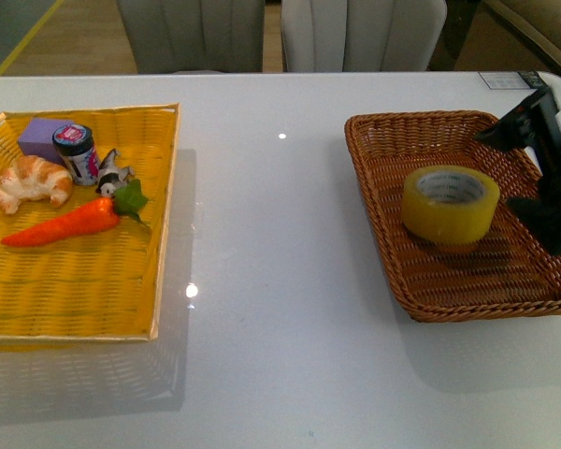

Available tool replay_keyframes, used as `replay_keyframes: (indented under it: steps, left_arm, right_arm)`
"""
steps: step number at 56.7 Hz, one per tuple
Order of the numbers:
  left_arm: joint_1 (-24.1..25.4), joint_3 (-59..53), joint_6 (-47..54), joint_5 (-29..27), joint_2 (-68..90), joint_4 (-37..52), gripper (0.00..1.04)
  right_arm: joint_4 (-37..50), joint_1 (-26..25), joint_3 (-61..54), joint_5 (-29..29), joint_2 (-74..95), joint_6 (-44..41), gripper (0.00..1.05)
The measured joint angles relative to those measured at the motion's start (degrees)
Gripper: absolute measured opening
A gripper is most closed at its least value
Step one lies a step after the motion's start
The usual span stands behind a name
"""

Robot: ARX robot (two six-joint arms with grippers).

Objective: Move tape to another basket

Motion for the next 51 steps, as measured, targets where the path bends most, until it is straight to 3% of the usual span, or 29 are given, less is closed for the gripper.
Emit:
replay_keyframes:
  steps: [22, 25, 30, 37, 51]
  left_arm:
    - [0.0, 0.0, 0.0, -0.02, -6.86, -6.84, 0.02]
    - [0.0, 0.02, 0.02, -0.02, -10.14, -11.39, 0.02]
    - [0.02, 0.02, 0.02, 0.0, -15.69, -16.81, 0.02]
    - [0.02, 0.02, 0.04, 0.0, -16.24, -17.2, 0.02]
    - [0.02, 0.02, 0.04, 0.0, -16.31, -17.2, 0.02]
  right_arm:
    - [-13.42, -3.85, -21.73, 1.46, -41.29, -12.87, 0.96]
    - [-16.11, -4.87, -24.72, 1.79, -48.68, -15.47, 0.94]
    - [-7.1, -6.32, -31.54, 3.1, -58.69, -29.24, 0.79]
    - [-16.44, -8.74, -36.24, 0.57, -75.58, -43.82, 0.58]
    - [-21.97, -5.77, -40.26, 4.37, -87.62, -50.12, 0.14]
